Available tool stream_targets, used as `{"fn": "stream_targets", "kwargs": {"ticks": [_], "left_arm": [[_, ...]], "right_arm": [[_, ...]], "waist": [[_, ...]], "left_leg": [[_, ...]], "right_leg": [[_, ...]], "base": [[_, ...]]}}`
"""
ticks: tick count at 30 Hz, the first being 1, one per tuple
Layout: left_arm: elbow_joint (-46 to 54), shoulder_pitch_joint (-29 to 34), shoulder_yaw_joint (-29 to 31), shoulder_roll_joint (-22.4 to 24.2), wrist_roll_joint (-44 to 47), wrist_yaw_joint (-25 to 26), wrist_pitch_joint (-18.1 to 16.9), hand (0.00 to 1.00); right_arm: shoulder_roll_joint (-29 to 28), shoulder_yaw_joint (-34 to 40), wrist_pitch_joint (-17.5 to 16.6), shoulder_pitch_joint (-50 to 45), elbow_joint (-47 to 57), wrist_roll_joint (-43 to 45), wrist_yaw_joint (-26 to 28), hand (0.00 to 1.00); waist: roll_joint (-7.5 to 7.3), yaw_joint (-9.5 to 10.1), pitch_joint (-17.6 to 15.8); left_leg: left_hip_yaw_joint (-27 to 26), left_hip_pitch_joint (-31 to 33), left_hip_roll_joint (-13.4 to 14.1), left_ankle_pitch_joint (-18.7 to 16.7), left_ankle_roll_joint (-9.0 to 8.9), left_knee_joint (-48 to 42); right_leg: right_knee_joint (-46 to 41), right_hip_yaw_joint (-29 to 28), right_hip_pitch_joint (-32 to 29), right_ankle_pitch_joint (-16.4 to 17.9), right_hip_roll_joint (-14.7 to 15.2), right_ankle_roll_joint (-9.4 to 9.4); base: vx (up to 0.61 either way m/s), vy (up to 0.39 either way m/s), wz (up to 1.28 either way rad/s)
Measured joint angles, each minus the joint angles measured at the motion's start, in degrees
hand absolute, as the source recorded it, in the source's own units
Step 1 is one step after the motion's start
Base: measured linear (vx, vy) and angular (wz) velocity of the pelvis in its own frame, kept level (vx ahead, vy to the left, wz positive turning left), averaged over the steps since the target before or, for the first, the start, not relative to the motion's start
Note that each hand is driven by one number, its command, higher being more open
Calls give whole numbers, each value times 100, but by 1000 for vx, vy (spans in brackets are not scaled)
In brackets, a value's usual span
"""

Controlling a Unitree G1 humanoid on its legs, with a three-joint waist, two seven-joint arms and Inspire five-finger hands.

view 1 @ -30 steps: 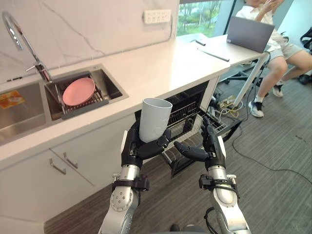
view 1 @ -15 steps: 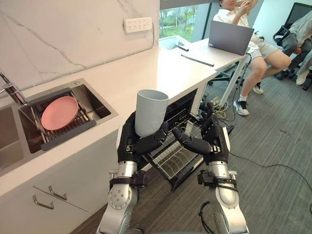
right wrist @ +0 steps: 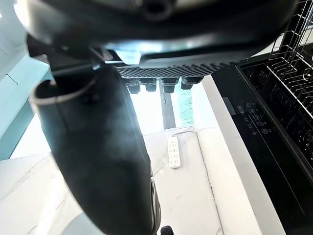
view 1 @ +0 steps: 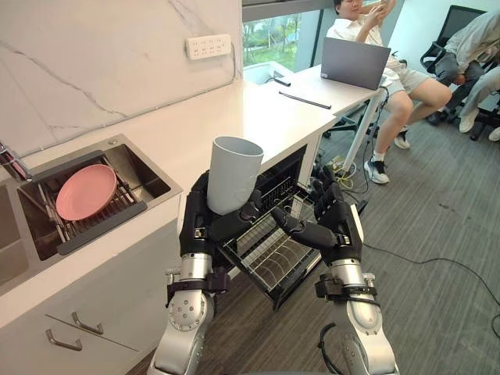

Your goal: Walk over to the sink, pick up the cup, carry it to the dishwasher, place the cup inside the dishwasher, then close the dishwasher door

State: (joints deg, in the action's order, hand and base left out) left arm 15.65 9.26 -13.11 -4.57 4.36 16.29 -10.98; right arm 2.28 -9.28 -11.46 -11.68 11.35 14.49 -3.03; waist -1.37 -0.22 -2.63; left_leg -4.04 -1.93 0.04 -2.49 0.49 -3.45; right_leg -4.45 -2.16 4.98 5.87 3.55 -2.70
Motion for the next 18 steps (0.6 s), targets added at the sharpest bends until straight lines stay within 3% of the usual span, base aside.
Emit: {"fn": "stream_targets", "kwargs": {"ticks": [18], "left_arm": [[-593, -296, 192, -99, -672, 5, 80, 0]], "right_arm": [[248, -289, 2, 526, -197, 226, 269, 100]], "waist": [[-9, -83, 43]], "left_leg": [[-40, -188, -94, 357, 69, 552]], "right_leg": [[197, -35, -5, -159, 65, -74]], "base": [[-13, 4, -1]]}}
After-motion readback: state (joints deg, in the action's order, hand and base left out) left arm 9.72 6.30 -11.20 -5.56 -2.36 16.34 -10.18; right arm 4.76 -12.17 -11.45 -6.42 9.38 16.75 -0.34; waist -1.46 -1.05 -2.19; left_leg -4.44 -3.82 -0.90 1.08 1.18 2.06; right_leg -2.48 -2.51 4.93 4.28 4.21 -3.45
